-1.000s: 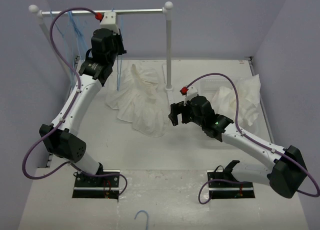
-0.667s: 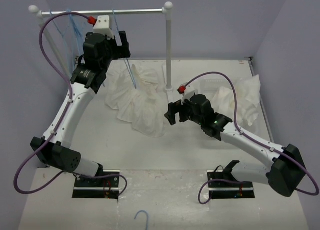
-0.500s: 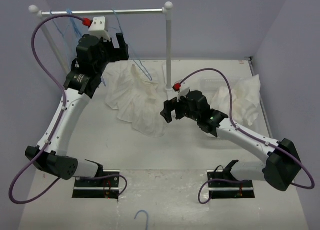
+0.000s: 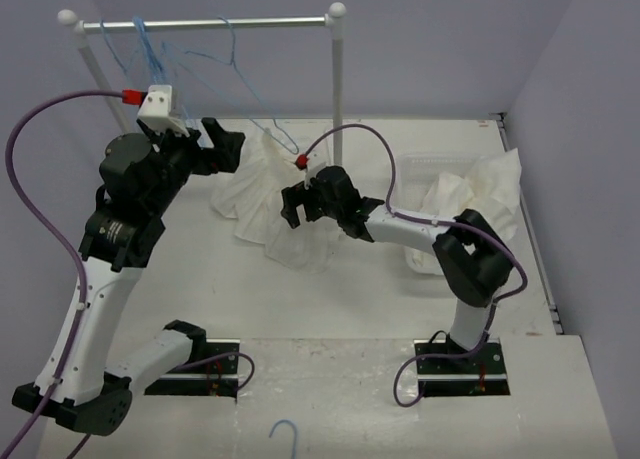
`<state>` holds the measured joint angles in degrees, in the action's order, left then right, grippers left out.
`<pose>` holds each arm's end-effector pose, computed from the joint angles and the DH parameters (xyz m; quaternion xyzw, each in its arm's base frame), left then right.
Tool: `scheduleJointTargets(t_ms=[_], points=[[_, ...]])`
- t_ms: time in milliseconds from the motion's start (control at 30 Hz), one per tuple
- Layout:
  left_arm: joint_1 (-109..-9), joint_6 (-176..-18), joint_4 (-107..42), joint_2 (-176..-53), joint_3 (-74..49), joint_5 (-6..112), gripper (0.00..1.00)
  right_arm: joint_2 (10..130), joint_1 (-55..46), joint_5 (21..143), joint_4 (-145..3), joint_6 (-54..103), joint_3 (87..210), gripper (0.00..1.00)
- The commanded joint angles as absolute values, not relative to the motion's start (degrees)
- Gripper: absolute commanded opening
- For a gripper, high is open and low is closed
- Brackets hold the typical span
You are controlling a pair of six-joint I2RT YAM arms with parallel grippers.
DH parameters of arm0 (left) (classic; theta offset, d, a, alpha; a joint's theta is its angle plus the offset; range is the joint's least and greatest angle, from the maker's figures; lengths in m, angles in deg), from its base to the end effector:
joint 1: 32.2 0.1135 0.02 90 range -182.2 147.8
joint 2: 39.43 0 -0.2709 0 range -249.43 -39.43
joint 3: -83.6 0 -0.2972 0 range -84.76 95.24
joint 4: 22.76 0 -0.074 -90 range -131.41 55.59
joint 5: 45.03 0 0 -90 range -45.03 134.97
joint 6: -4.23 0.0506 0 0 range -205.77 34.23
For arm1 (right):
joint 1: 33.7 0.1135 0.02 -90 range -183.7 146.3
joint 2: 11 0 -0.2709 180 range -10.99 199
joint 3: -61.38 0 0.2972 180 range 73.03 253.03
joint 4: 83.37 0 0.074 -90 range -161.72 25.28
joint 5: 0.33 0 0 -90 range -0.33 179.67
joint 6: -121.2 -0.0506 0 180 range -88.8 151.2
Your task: Remove the skirt from the hanger
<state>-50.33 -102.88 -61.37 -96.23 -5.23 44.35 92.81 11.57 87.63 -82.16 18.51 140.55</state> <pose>0.2294 -0.0745 0.4987 0.0028 0.7328 -0.2022 0.6497 0.3273 0.3330 0.1983 -0.2467 0.8106 0.2704 0.4572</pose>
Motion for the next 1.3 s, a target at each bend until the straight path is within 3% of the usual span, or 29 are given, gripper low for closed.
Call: scheduleJointTargets(t_ms=[0, 167, 533, 567, 633, 667, 733, 800, 833, 867, 900, 1067, 1267], points=[[-50.57, -104.32, -62.71, -92.71, -7.06, 47.61, 1.00, 97.53, 11.56, 89.58, -91.48, 20.29, 142.90, 0.99], [-50.57, -102.92, -62.71, -90.85, -8.20, 50.41, 1.00, 104.83, 11.74, 94.58, -91.07, 23.90, 148.95, 0.99], [-50.57, -101.51, -64.73, -92.78, -4.87, 50.25, 1.00, 112.22, 12.88, 99.25, -68.60, 17.41, 163.35, 0.98], [-50.57, -101.51, -64.82, -92.52, -4.60, 48.77, 1.00, 112.49, 12.97, 98.99, -64.73, 17.05, 164.68, 0.83], [-50.57, -101.51, -64.82, -92.08, -4.42, 47.18, 1.00, 113.02, 12.97, 98.55, -61.46, 15.65, 165.48, 0.71], [-50.57, -101.51, -64.73, -91.64, -4.42, 45.87, 1.00, 113.37, 13.05, 97.94, -60.22, 15.29, 165.66, 0.60], [-50.56, -101.42, -64.82, -91.03, -4.34, 44.37, 1.00, 113.63, 12.97, 96.27, -56.27, 14.68, 166.37, 0.55], [-50.57, -101.59, -64.90, -90.76, -4.51, 42.61, 1.00, 113.63, 13.05, 92.86, -54.16, 14.94, 165.93, 0.44], [-50.57, -101.59, -64.90, -90.50, -4.51, 41.73, 1.00, 113.63, 13.05, 91.88, -53.80, 14.68, 165.49, 0.35], [-50.57, -101.68, -64.90, -90.41, -4.51, 41.37, 1.00, 112.68, 13.14, 91.35, -54.06, 15.02, 164.09, 0.09], [-50.57, -101.68, -64.90, -90.32, -4.60, 41.20, 1.00, 111.80, 13.06, 90.82, -55.02, 15.11, 162.95, 0.00], [-50.57, -102.03, -63.85, -89.97, -5.74, 41.63, 1.00, 103.63, 12.79, 92.31, -60.72, 15.81, 156.53, 0.00], [-50.57, -102.56, -58.93, -90.76, -8.37, 44.44, 1.00, 81.67, 12.62, 90.90, -68.55, 18.10, 144.59, 0.00]])
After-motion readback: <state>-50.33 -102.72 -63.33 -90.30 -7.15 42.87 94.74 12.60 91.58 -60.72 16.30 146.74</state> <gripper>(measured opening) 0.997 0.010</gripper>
